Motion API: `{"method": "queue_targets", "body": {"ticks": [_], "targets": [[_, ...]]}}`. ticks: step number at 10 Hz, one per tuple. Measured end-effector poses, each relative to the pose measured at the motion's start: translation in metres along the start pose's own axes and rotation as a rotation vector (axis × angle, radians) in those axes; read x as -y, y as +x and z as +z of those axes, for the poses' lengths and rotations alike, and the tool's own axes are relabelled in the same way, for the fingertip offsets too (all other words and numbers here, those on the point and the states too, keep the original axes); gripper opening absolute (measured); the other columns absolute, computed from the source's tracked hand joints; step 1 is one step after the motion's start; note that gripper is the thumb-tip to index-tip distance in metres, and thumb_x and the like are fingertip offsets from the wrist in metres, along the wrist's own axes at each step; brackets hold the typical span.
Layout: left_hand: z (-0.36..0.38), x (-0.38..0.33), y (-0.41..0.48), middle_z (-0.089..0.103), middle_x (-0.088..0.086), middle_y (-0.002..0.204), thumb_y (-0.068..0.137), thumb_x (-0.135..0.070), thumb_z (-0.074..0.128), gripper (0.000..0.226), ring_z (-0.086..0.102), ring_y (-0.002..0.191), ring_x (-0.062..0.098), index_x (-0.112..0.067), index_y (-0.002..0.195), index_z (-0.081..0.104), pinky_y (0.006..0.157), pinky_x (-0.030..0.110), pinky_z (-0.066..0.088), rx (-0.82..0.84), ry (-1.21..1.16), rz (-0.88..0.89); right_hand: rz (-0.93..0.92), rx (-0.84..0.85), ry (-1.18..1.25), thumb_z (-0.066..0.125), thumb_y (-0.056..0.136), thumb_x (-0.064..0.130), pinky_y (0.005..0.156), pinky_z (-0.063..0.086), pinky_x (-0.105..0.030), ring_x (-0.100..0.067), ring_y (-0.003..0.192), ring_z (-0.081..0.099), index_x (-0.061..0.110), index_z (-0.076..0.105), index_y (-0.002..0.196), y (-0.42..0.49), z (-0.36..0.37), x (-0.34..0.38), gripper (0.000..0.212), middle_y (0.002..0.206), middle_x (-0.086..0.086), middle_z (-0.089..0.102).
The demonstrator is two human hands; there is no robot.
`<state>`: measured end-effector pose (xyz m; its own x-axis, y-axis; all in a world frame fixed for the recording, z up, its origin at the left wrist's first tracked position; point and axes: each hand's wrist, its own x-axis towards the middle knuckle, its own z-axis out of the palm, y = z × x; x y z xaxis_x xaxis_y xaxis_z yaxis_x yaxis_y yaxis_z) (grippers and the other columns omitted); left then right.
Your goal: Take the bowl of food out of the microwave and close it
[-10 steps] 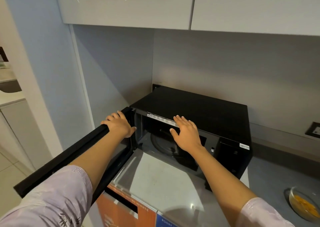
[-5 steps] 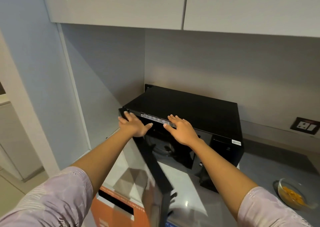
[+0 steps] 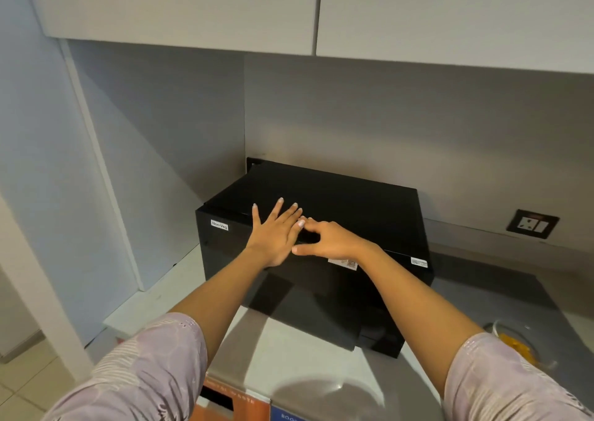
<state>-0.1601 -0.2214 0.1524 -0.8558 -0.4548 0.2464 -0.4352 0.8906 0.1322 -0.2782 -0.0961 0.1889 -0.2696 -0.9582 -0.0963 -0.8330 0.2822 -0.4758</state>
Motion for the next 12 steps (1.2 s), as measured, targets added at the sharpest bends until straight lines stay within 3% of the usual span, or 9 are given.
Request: {"method": "queue_targets", "body": {"ticks": [1,2,3,5,6,7,9,10,12], "targets": [[0.001,0.008,0.006,0.020,-0.007,0.165,0.097,-0.061,0.008,0.070,0.000,0.155,0.015,-0.026,0.156,0.021,0.121,0.055,-0.008,-0.017,-0.058,0.058,-0.065,-0.049,-0.102,0.067,0.086,0.040,0.119,0.012,-0.040,-0.022,0.150,0.013,0.022,0.024,0.153,-0.001,0.003,-0.004,0.082,0.163,-0.003,0.016],[0.003,0.019,0.007,0.020,-0.004,0.165,0.081,-0.082,0.011,0.097,0.009,0.154,0.013,-0.022,0.157,0.019,0.125,0.046,0.005,0.020,-0.044,0.162,-0.108,-0.100,-0.176,0.066,0.087,0.042,0.119,0.011,-0.034,-0.017,0.150,0.015,0.018,0.021,0.154,-0.001,0.006,-0.007,0.083,0.162,-0.002,0.018],[0.003,0.025,0.010,0.021,-0.002,0.165,0.076,-0.087,0.017,0.105,0.013,0.154,0.014,-0.020,0.157,0.019,0.125,0.041,0.010,0.025,-0.026,0.211,-0.128,-0.134,-0.218,0.064,0.087,0.047,0.119,0.014,-0.035,-0.015,0.149,0.018,0.019,0.023,0.153,-0.001,0.006,-0.009,0.083,0.162,0.000,0.020],[0.006,0.024,0.009,0.029,-0.002,0.162,0.076,-0.086,0.018,0.104,0.021,0.152,0.014,-0.020,0.155,0.027,0.124,0.036,0.016,-0.036,-0.070,0.211,-0.123,-0.185,-0.280,0.068,0.085,0.044,0.119,0.025,-0.043,-0.015,0.146,0.029,0.020,0.032,0.151,0.001,0.004,-0.007,0.079,0.157,0.002,0.033],[0.008,0.023,0.010,0.034,-0.002,0.160,0.085,-0.076,0.031,0.087,0.026,0.150,0.014,-0.020,0.153,0.034,0.122,0.034,0.020,-0.079,-0.093,0.196,-0.085,-0.212,-0.345,0.070,0.085,0.037,0.114,0.033,-0.043,-0.020,0.140,0.040,0.020,0.037,0.148,0.005,0.004,-0.001,0.073,0.153,-0.001,0.042],[0.009,0.024,0.010,0.035,-0.001,0.160,0.084,-0.076,0.027,0.088,0.027,0.150,0.015,-0.020,0.152,0.035,0.122,0.034,0.021,-0.086,-0.087,0.206,-0.056,-0.225,-0.376,0.070,0.085,0.034,0.109,0.040,-0.042,-0.024,0.134,0.048,0.019,0.038,0.148,0.007,0.005,0.004,0.072,0.149,-0.004,0.047],[0.008,0.022,0.007,0.032,0.001,0.161,0.077,-0.083,0.009,0.102,0.026,0.151,0.017,-0.019,0.153,0.032,0.122,0.039,0.020,-0.078,-0.067,0.210,-0.004,-0.280,-0.312,0.066,0.090,0.027,0.115,0.030,-0.045,-0.021,0.144,0.033,0.022,0.031,0.151,-0.002,0.018,0.009,0.071,0.156,-0.002,0.035],[0.005,0.021,0.008,0.027,0.000,0.163,0.082,-0.079,0.018,0.094,0.019,0.153,0.017,-0.019,0.155,0.026,0.124,0.041,0.014,-0.022,-0.054,0.188,-0.023,-0.293,-0.293,0.059,0.095,0.026,0.118,0.023,-0.039,-0.016,0.148,0.024,0.021,0.027,0.153,-0.012,0.024,0.011,0.067,0.159,0.001,0.029],[-0.007,0.012,0.003,0.012,0.002,0.167,0.093,-0.067,0.019,0.082,0.005,0.155,0.017,-0.016,0.157,0.014,0.126,0.044,0.005,-0.120,-0.100,0.246,-0.012,-0.343,-0.180,0.051,0.098,0.035,0.119,0.014,-0.036,-0.016,0.148,0.021,0.023,0.023,0.153,-0.033,0.015,0.009,0.063,0.160,0.000,0.025]]}}
